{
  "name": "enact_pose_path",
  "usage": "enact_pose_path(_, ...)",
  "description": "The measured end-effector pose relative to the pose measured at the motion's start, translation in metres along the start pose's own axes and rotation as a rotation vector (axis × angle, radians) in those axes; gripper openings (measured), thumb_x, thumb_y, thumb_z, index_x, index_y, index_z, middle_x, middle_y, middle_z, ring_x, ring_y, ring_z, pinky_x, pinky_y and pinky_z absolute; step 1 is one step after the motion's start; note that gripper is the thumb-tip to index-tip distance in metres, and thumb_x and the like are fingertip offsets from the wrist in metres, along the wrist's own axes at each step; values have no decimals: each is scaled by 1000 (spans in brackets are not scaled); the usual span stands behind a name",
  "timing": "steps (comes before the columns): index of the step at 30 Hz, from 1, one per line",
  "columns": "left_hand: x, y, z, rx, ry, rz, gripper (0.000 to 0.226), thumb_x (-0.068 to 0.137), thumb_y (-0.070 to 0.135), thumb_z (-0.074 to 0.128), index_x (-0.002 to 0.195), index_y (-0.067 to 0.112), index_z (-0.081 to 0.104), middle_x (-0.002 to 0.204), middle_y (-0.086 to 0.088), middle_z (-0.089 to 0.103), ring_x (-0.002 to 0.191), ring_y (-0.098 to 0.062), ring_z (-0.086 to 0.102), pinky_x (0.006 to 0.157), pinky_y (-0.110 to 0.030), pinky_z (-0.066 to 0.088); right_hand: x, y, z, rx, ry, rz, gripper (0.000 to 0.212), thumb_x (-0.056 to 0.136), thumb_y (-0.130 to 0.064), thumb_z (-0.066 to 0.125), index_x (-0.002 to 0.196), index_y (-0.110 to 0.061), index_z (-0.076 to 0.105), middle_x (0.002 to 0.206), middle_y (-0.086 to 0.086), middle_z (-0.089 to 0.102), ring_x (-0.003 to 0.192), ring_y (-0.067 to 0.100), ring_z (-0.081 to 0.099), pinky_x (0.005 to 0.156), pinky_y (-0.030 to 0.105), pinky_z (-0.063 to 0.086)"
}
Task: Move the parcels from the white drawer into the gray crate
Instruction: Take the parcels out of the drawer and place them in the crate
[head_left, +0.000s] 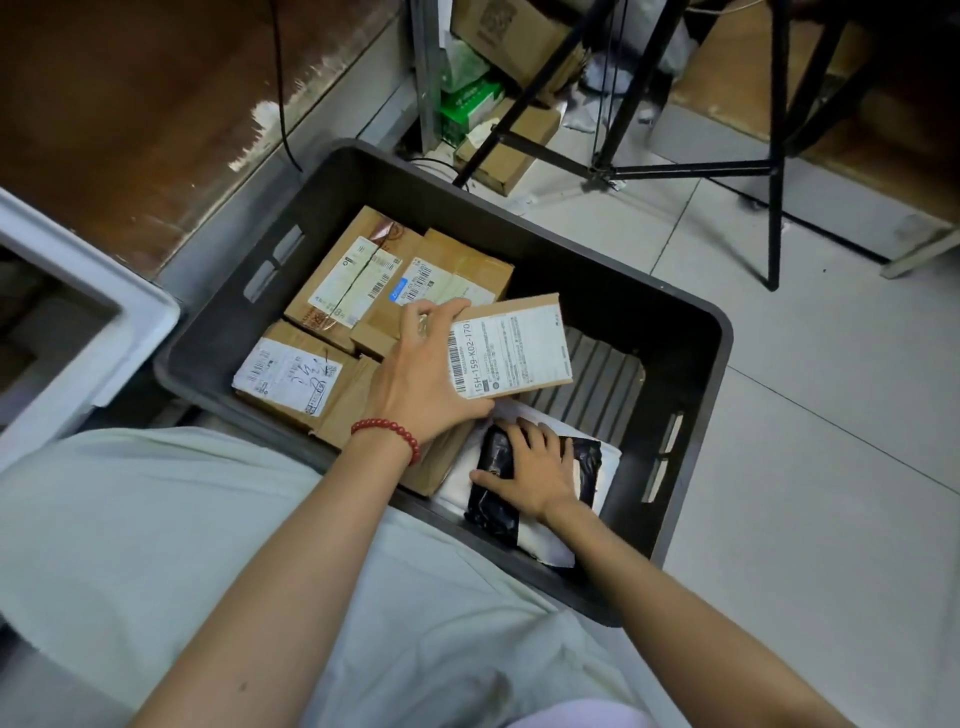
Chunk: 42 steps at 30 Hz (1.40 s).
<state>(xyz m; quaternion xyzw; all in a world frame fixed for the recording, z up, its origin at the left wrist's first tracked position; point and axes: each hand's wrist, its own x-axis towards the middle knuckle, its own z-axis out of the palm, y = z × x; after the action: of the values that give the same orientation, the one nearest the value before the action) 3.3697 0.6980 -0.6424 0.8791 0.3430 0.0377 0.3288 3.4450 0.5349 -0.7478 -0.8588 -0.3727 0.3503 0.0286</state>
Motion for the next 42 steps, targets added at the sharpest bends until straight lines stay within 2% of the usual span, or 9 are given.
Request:
enact_pose_path(7, 1, -9, -9, -29, 27, -105, 105, 56, 35, 89, 141, 27, 29, 136, -3, 26, 101, -16, 48, 81, -35, 53, -4, -16, 9, 1, 56, 138, 77, 77, -53, 66, 141, -30, 29, 153, 3, 25, 146, 27, 8, 115, 61, 5)
enact_pose_path(14, 0, -10, -10, -54, 54, -132, 105, 55, 42, 89, 140, 28, 28, 133, -1, 28, 96, -10, 43, 73, -25, 44, -7, 8, -9, -87, 97, 266, 80, 78, -61, 62, 142, -25, 30, 149, 3, 32, 141, 30, 24, 114, 62, 12)
enact_pose_path(20, -6, -11, -15, -53, 33, -155, 106, 56, 45, 88, 141, 25, 27, 135, -3, 28, 98, -8, 39, 73, -22, 38, -13, 25, -16, -14, 41, 211, 75, 82, -62, 59, 142, -27, 30, 152, -3, 32, 145, 27, 19, 115, 59, -4)
enact_pose_path(22, -7, -10, -15, -59, 28, -170, 106, 57, 47, 87, 140, 24, 27, 134, -4, 29, 98, -8, 39, 73, -21, 37, -19, 35, -22, 114, 79, 141, 71, 87, -64, 51, 144, -26, 31, 150, -1, 38, 144, 24, 25, 117, 51, 1)
enact_pose_path(26, -6, 1, -5, -106, 15, -207, 102, 59, 49, 85, 138, 19, 28, 134, -4, 32, 99, -8, 38, 79, -23, 36, -33, 32, -59, 928, 79, 154, 68, 88, -63, 40, 144, -26, 33, 144, 0, 47, 128, 20, 49, 106, 34, 35)
enact_pose_path(29, -10, 12, 7, -134, -11, -212, 98, 60, 51, 84, 134, 16, 31, 131, -3, 37, 105, -17, 48, 77, -27, 40, -32, 18, -76, 1240, 29, 77, 76, 82, -66, 47, 146, -33, 25, 137, -4, 50, 116, 16, 60, 98, 37, 47)
enact_pose_path(34, -17, 22, 9, -176, 3, -169, 87, 61, 60, 78, 126, 19, 36, 123, 1, 43, 95, -9, 47, 75, -27, 48, -21, -7, -80, 1363, 94, 32, 94, 78, -57, 66, 151, -39, 10, 118, -15, 62, 112, 15, 63, 88, 39, 54)
enact_pose_path(38, -21, 17, 1, -148, -105, -144, 57, 77, 68, 59, 116, 27, 48, 106, 12, 60, 91, -7, 59, 76, -31, 54, -26, 3, -77, 1492, 120, 93, 79, 83, -43, 70, 145, -42, 22, 120, -3, 67, 103, 20, 69, 86, 48, 55)
enact_pose_path(42, -21, 9, 7, 0, -196, -111, 41, 84, 61, 55, 116, 35, 51, 102, 21, 65, 91, -6, 62, 76, -30, 52, -40, 22, -69, 1373, 61, 177, 69, 88, -28, 66, 144, -38, 27, 118, 4, 67, 98, 23, 70, 73, 37, 56)
